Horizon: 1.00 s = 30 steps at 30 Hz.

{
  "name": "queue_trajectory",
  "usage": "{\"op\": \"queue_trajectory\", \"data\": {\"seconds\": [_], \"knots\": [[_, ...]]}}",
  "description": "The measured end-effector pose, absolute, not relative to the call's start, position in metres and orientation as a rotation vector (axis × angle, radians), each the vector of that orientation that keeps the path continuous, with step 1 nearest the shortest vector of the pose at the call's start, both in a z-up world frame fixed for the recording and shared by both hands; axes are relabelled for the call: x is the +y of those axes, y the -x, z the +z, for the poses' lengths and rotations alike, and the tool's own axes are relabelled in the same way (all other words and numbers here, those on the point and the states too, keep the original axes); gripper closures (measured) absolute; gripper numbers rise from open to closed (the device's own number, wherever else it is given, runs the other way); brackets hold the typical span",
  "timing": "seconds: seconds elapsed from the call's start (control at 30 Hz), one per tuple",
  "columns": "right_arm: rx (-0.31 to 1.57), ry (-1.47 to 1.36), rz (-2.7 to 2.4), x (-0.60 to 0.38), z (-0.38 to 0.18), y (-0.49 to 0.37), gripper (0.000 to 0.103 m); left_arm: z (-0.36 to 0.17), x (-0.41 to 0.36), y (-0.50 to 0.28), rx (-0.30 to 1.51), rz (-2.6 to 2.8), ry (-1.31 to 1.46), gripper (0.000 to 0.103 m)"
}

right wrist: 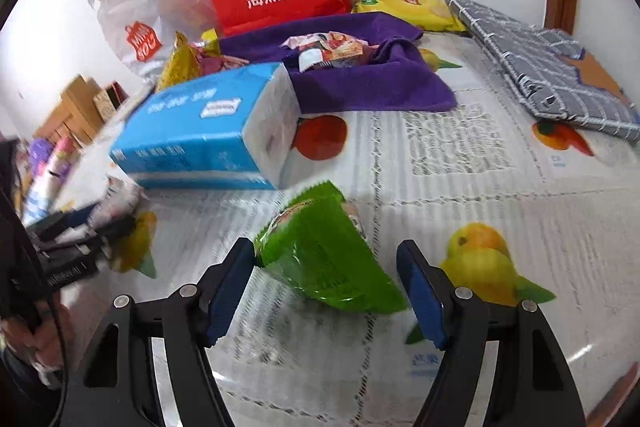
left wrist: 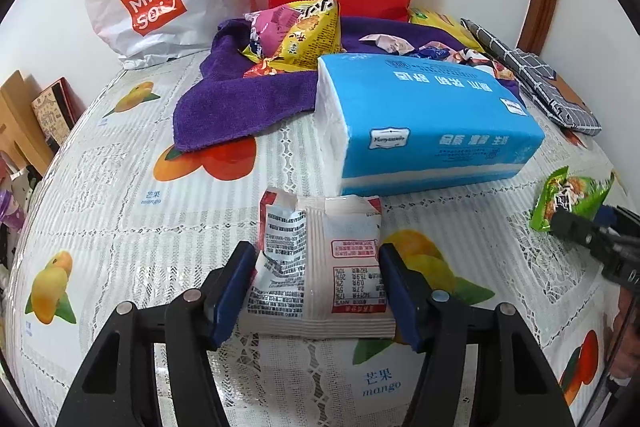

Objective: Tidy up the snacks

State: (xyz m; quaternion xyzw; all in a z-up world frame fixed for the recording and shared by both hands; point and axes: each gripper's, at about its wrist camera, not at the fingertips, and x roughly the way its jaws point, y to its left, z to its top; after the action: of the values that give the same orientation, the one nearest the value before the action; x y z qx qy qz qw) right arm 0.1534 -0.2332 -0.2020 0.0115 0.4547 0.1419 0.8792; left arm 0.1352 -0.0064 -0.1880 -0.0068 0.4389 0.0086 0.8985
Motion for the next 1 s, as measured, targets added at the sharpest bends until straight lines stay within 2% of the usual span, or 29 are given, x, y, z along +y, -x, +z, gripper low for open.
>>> {"op": "queue_trajectory", "data": {"seconds": [0.3, 1.0], "knots": [[0.929, 0.033, 0.26, -0.224, -0.203, -0.151, 0.054, -0.185, 0.0, -0.132, 0.929, -0.041, 0.073, 0.045], [0.876, 0.008, 0.244, -0.22, -0.183, -0.134, 0.054, -0.175, 0.014, -0.122, 0.946, -0.101, 0.164, 0.046]]}}
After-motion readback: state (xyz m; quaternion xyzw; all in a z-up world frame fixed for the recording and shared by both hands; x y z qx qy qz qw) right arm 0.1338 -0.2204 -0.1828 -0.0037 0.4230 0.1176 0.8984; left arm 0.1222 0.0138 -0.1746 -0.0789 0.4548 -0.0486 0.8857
